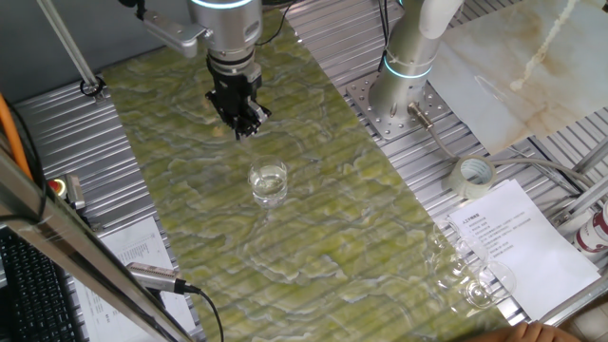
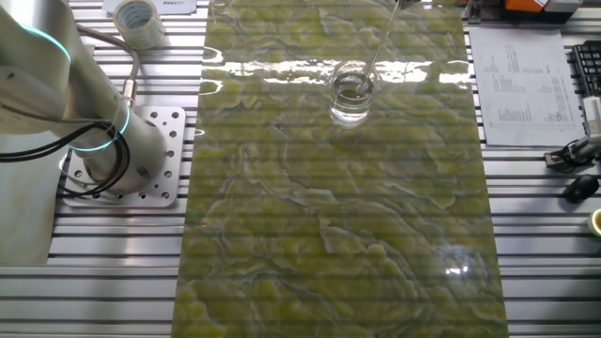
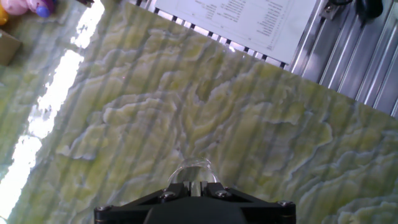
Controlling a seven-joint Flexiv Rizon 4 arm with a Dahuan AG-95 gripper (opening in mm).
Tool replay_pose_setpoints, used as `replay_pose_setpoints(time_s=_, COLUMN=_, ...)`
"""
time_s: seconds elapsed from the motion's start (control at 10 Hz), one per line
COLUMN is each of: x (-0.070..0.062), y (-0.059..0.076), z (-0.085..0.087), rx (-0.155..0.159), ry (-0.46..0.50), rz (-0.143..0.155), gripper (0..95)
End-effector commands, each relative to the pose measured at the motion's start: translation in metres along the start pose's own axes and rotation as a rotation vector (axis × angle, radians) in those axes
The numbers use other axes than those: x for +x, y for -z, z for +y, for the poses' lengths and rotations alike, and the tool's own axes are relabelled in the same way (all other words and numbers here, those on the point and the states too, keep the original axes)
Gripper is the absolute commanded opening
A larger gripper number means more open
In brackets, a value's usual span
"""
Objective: Stir the beaker with a glass rod
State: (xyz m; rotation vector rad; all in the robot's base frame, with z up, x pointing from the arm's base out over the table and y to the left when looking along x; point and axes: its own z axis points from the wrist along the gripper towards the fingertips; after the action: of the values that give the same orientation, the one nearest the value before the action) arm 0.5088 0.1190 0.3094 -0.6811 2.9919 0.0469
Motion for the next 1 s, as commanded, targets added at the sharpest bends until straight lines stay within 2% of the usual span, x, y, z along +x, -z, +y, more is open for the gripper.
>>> replay_pose_setpoints(time_s=0.1, x=-0.002, y=0.0, z=0.0, rx=-0.002, ry=-0.008, rz=-0.002, gripper=0.0)
replay_pose_setpoints(time_s=0.3, x=-0.002, y=0.0, z=0.0, rx=0.003, ry=0.015, rz=-0.029, gripper=0.0)
replay_pose_setpoints(time_s=0.5, x=0.0, y=0.002, z=0.003, rx=0.005, ry=0.026, rz=-0.03, gripper=0.0)
replay_pose_setpoints(time_s=1.0, x=0.026, y=0.004, z=0.007, rx=-0.006, ry=0.062, rz=-0.042, gripper=0.0)
